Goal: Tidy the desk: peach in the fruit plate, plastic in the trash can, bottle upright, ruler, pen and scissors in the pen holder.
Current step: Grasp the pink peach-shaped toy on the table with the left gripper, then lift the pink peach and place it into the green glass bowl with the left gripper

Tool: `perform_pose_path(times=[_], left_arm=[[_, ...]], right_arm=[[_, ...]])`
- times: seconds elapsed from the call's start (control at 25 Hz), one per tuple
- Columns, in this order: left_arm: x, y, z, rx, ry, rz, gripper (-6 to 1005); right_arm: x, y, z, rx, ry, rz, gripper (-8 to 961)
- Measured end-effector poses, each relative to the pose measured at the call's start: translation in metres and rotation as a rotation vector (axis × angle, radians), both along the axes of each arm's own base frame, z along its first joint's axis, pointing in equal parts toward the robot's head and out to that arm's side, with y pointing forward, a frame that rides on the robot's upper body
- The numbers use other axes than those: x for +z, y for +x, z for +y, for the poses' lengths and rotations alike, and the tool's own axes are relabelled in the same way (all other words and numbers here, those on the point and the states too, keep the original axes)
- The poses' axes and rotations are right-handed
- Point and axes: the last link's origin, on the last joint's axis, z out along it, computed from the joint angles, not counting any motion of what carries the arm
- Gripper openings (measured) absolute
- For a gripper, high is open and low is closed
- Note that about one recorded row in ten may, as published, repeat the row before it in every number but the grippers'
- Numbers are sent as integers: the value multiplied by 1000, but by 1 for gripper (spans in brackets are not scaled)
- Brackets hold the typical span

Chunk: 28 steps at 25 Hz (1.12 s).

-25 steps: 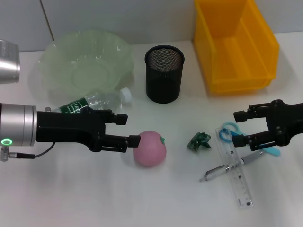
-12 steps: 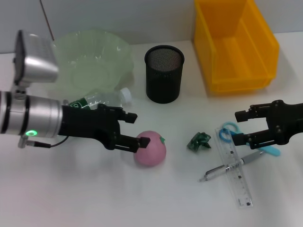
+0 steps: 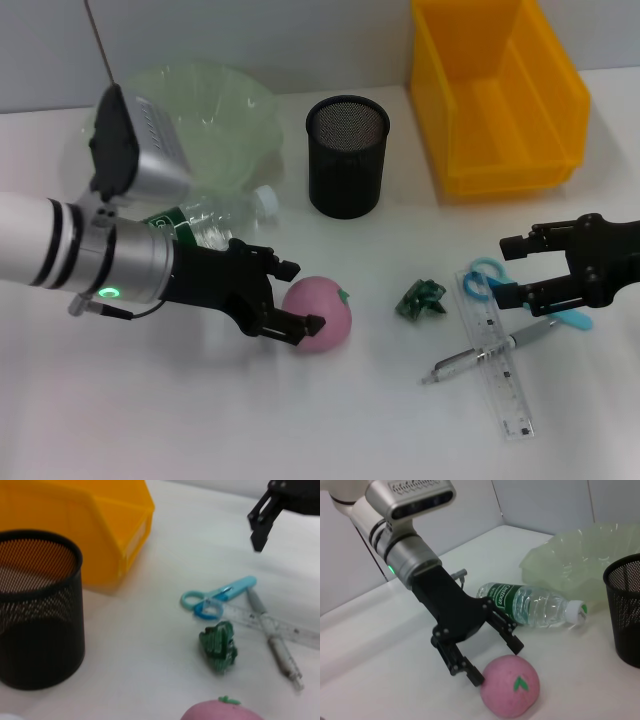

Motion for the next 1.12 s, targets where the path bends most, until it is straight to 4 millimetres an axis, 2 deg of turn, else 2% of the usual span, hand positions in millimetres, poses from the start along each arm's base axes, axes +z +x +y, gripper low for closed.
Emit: perform_pose_path(times=[0.32,0.84,1.04,1.08,1.12], left_arm=[[-14,-4,-1,-2,4,55,764],[-12,-1,2,71,3,32,728],[-9,0,1,76,-6,14,545],[3,4,1,101,-14,-65,509],[3,4,1,101,-14,-65,483]], right_arm=[[0,-1,1,2,-1,0,811],[0,-2,1,6,-2,1,811],[0,-2,1,5,0,1,811],[0,-2,1,5,0,1,811],[0,-2,1,5,0,1,811]])
